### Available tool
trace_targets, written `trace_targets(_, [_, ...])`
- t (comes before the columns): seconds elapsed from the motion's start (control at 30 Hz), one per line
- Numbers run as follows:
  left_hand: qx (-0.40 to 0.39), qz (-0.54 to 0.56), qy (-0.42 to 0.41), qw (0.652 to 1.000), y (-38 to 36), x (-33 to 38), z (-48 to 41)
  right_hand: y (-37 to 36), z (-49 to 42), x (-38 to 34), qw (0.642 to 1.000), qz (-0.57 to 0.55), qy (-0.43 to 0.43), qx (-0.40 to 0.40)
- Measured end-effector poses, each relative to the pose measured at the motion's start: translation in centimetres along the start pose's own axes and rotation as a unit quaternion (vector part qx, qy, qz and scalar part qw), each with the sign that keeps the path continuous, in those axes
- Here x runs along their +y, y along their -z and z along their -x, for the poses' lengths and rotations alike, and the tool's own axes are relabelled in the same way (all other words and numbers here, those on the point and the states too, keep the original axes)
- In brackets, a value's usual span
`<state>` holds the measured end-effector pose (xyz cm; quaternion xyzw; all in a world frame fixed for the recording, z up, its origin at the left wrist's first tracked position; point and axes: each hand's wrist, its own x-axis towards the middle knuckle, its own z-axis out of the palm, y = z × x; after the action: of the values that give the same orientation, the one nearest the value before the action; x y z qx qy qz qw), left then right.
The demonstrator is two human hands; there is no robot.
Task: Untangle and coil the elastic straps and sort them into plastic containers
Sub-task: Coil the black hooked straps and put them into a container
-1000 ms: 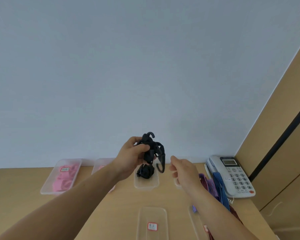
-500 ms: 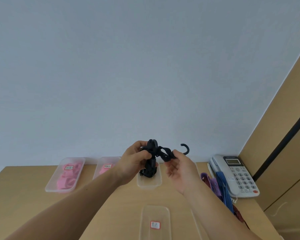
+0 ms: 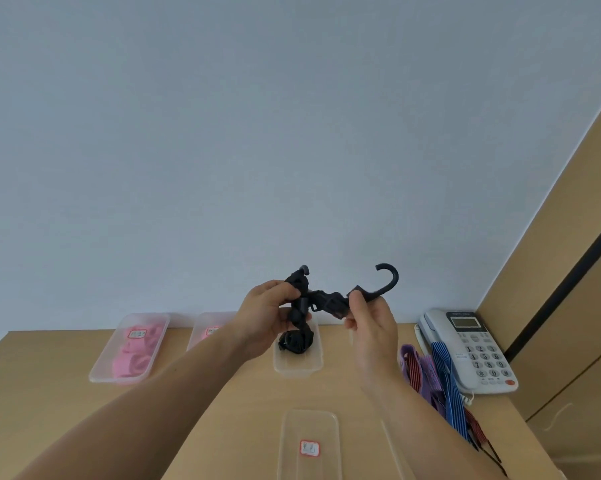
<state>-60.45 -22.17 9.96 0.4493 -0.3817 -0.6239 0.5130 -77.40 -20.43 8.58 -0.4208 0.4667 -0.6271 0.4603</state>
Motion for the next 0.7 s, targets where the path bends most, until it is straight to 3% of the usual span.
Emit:
trace_targets(0.1, [0.01, -0.042, 0.017, 0.999, -0.1, 0.1, -0.1, 0.2, 0.4, 0.0, 0.996, 0.007, 0.066, -0.065])
trace_targets(0.2, [0.003, -0.049, 0.026, 0.998, -0.3, -0.1, 0.0, 0.6, -0.1, -0.2, 0.991, -0.003, 0.069, -0.112])
trace_targets(0.4, [0.004, -0.104, 0.023, 0.994, -0.5, -0.1, 0.5, 1.2, -0.7, -0.3, 0.981, 0.002, -0.033, -0.191])
trace_targets(0.57, [0.032, -0.061, 0.004, 0.998, -0.7, -0.1, 0.8, 1.2, -0.4, 0.1, 0.953, 0.152, -0.048, -0.259])
trace_targets(0.7, [0.022, -0.072, -0.009, 0.997, -0.9, -0.3, 1.1, 0.2, -0.2, 0.1, 0.944, 0.259, -0.027, -0.201])
